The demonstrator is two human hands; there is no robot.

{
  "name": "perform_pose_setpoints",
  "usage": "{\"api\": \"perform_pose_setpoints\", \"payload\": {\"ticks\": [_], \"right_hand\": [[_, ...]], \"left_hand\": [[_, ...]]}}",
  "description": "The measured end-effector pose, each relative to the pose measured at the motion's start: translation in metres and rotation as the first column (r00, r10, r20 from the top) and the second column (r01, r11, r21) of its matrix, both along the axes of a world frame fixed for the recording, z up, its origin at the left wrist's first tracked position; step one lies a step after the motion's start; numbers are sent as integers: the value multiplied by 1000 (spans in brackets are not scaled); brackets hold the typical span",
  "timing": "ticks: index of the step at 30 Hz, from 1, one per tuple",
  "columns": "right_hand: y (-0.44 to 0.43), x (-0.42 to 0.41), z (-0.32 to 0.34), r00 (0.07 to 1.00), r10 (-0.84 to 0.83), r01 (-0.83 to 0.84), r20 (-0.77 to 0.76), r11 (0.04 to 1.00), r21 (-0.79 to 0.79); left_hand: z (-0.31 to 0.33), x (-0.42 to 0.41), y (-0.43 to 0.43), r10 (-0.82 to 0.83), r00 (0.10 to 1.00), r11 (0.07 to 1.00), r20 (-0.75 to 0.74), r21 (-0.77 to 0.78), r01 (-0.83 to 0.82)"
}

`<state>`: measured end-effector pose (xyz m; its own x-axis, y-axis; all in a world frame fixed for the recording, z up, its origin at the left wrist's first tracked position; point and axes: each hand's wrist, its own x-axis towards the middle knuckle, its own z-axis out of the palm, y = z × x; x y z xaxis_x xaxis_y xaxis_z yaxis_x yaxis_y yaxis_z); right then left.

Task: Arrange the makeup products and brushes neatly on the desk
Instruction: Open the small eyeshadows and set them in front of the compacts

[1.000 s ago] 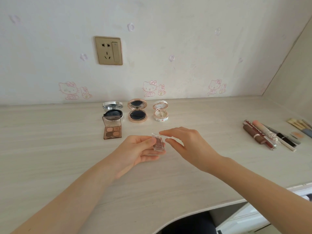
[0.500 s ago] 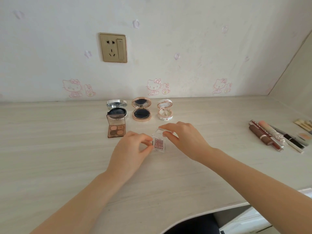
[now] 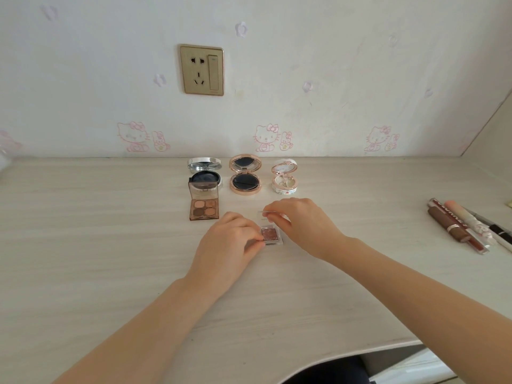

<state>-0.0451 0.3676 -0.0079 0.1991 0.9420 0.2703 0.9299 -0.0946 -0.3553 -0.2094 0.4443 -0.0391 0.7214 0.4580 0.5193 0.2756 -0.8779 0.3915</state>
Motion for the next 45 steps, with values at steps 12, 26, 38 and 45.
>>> {"api": "perform_pose_setpoints", "payload": {"ticks": [12, 26, 38, 45], "right_hand": [[9, 5, 3, 988, 2, -9, -156, 999, -43], [-35, -6, -17, 986, -154, 152, -69, 988, -27], [-35, -14, -25, 997, -76, 76, 4, 997, 28], [-10, -11, -23, 996, -89, 89, 12, 996, 24]], "left_hand": [[-2, 0, 0, 11, 1000, 999, -10, -42, -11], [-1, -1, -4, 24, 1000, 998, -7, -56, -24], [1, -1, 1, 65, 997, 997, -51, 40, -63], [2, 2, 9, 176, 960, 980, -217, 135, -149]]}}
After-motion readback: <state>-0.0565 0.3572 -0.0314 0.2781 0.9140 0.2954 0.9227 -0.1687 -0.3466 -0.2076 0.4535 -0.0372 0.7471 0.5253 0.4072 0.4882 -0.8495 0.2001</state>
